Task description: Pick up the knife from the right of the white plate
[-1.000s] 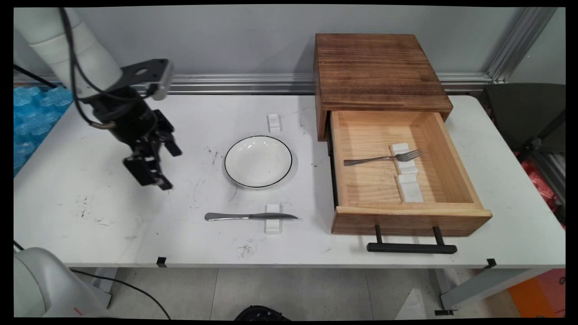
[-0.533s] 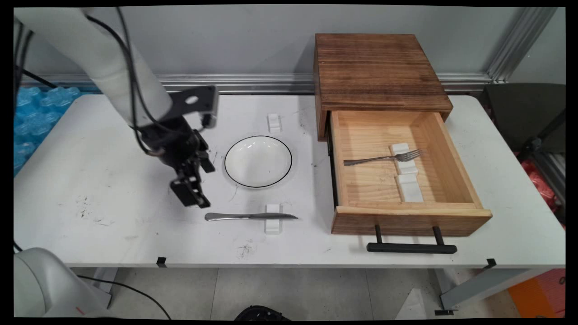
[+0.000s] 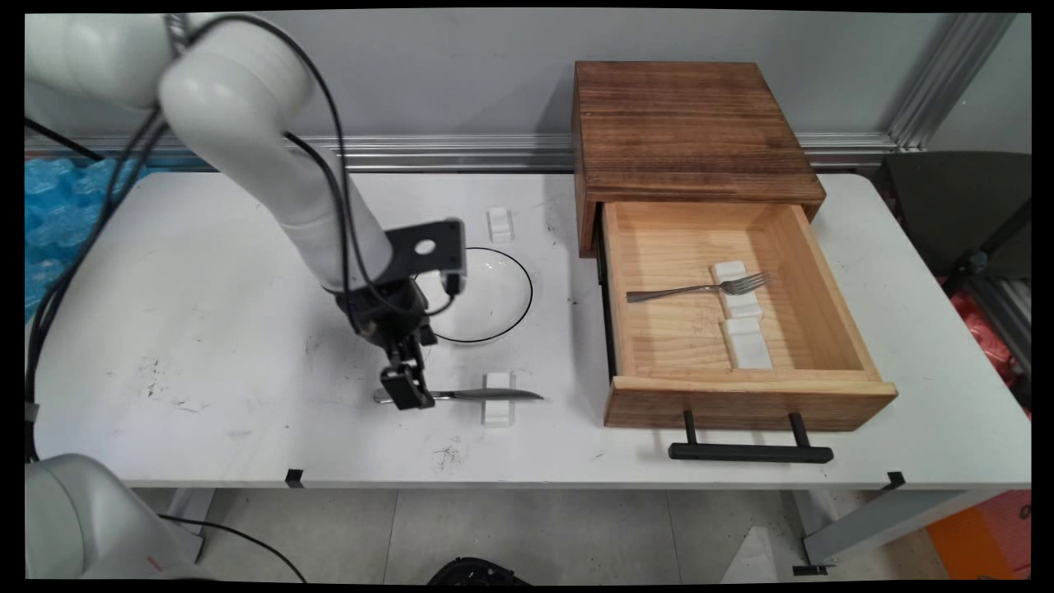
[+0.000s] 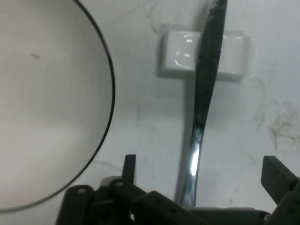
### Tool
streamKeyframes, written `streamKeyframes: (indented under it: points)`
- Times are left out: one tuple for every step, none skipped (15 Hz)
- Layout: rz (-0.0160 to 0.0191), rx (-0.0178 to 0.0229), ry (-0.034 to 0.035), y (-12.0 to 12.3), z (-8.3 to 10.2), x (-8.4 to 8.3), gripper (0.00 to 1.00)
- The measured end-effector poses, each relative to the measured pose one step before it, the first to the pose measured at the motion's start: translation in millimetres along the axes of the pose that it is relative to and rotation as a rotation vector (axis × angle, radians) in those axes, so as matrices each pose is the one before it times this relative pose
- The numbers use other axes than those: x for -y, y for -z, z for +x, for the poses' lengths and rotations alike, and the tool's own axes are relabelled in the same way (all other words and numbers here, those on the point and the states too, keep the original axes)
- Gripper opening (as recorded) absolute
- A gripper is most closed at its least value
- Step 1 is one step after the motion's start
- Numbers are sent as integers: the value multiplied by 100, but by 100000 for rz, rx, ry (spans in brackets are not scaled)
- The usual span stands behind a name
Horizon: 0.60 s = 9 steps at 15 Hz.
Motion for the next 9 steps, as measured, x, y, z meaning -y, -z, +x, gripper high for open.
streamKeyframes:
  points:
    - [110, -13, -124, -815, 443, -25, 100]
    - [5, 112, -166, -599, 331, -34, 100]
    - [8, 102, -87, -370, 195, -22, 100]
    - [-16, 481, -216, -612, 289, -87, 100]
    - [-14, 389, -117, -311, 147, -73, 100]
    - [-70, 805, -120, -373, 131, -183, 100]
    - [-140, 743, -18, -198, 40, -217, 100]
    - [-228, 772, -66, -172, 55, -277, 100]
    - [-230, 592, -98, -106, 47, -272, 100]
